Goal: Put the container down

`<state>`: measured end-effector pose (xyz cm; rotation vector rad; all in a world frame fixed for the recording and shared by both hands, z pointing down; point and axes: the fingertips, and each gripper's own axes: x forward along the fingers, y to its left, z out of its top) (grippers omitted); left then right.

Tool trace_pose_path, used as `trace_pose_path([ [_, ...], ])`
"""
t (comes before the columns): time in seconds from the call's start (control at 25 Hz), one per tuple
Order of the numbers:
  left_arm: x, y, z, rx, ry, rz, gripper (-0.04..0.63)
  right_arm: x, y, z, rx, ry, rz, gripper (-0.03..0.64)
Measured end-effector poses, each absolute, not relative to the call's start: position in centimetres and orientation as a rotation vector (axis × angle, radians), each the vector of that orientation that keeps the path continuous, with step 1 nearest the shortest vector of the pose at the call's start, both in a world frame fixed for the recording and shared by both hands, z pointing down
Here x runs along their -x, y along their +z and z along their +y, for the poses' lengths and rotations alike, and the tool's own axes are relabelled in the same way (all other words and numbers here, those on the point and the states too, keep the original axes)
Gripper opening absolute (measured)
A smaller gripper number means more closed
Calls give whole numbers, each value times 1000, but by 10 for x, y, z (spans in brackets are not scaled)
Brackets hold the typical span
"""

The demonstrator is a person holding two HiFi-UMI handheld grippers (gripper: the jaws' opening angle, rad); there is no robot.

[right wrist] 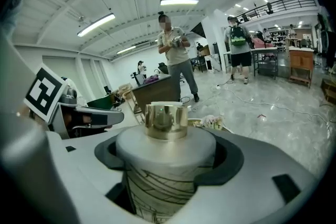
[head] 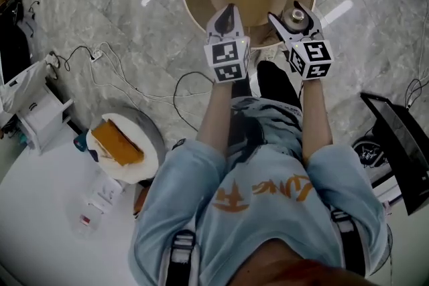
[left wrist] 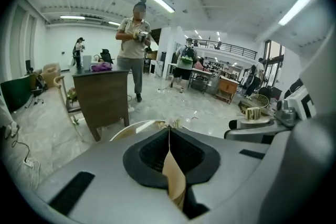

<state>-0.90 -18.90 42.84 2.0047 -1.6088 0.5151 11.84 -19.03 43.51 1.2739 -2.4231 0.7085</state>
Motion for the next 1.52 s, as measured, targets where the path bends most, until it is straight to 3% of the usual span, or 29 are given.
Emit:
trace_pose_path([
  [0.76,37,633,-193,-1961,659,-1409,32,-67,656,-182,-1103,836,-2266,359],
  [1.52,77,710,-295,-1999,575,-1441,31,-21,733,-308,-1167,725,-2245,359],
])
